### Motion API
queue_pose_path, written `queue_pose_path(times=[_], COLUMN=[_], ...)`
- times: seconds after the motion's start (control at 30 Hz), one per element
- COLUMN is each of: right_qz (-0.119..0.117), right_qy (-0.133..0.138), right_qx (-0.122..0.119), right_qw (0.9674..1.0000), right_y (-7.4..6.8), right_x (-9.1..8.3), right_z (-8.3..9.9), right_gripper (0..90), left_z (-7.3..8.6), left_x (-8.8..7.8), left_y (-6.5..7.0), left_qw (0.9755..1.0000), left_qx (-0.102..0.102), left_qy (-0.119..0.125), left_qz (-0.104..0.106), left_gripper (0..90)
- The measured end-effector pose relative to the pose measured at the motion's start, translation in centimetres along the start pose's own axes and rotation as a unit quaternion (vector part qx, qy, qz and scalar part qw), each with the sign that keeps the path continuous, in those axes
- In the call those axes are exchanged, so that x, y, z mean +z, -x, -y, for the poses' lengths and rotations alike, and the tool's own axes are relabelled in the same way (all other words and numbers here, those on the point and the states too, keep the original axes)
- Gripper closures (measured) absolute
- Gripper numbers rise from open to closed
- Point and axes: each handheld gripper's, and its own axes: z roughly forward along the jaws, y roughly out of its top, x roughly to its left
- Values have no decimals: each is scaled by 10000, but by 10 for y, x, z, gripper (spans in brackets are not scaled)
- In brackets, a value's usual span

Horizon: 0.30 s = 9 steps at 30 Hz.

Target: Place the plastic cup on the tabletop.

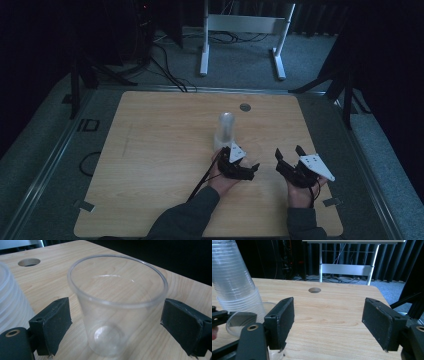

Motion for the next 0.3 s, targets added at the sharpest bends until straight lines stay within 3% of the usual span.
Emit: queue_pose_path(times=[0.2,0.27,0.3], right_qz=[3,17,17], right_qy=[-7,-14,-14], right_qx=[-13,-9,-9], right_qw=[10000,10000,10000], right_y=[0,2,2], right_x=[0,1,1], right_z=[0,0,0], right_gripper=[257,257,257], left_z=[5,9,9], left_x=[-10,-25,-25], left_y=[1,-3,-3], left_qw=[10000,10000,10000], left_qx=[1,-63,-63], left_qy=[-9,-31,-31], left_qz=[61,47,47], left_gripper=[95,95,95])
